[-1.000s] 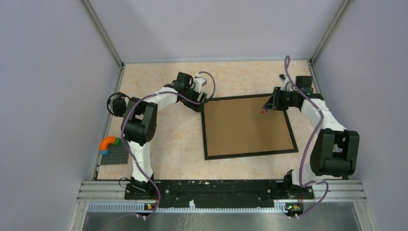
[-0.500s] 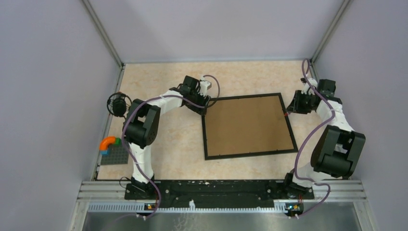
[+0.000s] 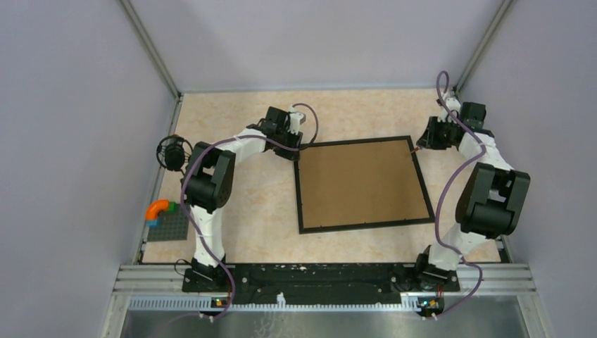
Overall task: Take the photo out of the frame
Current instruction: Adjust the photo frame at the center of the board, then release the photo frame item from the photo frame.
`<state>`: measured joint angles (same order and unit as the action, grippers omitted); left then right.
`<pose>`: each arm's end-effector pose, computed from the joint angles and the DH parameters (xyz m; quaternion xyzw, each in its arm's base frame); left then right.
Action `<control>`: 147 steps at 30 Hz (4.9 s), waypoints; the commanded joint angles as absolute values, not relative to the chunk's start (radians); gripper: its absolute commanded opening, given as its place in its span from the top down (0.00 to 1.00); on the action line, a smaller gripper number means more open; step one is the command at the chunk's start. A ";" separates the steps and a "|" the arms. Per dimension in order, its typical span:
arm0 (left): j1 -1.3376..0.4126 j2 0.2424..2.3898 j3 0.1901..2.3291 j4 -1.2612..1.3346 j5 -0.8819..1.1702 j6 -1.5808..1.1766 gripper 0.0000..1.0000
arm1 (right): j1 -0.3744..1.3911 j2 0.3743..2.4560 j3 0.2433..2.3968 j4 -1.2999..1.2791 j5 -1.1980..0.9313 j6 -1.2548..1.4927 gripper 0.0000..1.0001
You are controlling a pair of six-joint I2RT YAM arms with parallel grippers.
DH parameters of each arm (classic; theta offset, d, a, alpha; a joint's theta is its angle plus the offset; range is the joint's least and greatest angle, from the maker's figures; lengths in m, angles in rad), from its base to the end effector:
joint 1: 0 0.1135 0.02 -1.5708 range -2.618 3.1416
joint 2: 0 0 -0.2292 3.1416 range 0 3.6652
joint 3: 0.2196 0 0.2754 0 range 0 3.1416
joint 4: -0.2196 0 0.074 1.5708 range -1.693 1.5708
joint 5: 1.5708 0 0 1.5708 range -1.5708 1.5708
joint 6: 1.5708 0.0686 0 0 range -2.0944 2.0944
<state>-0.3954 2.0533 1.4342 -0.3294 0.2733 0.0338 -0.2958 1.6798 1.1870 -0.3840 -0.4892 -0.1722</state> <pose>0.4189 -0.1949 0.0956 0.2416 0.9126 -0.1821 0.2750 0.3884 -0.0847 0.1636 -0.0258 0.9158 0.1450 0.3738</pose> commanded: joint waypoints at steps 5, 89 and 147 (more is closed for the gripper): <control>-0.251 2.106 1.397 -0.383 0.064 0.070 0.64 | -0.223 1.781 1.206 -0.308 -0.315 -0.230 1.00; -0.174 1.806 0.651 0.237 0.765 -0.494 0.81 | 0.614 1.740 0.910 0.188 -0.376 0.755 1.00; -0.183 1.841 0.648 0.250 0.763 -0.499 0.85 | 0.778 1.749 1.018 0.054 -0.276 0.698 1.00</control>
<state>-0.1513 1.7855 0.6659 0.2821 0.8600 -0.5301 0.6968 1.7092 0.9489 0.1368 -0.3172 0.7155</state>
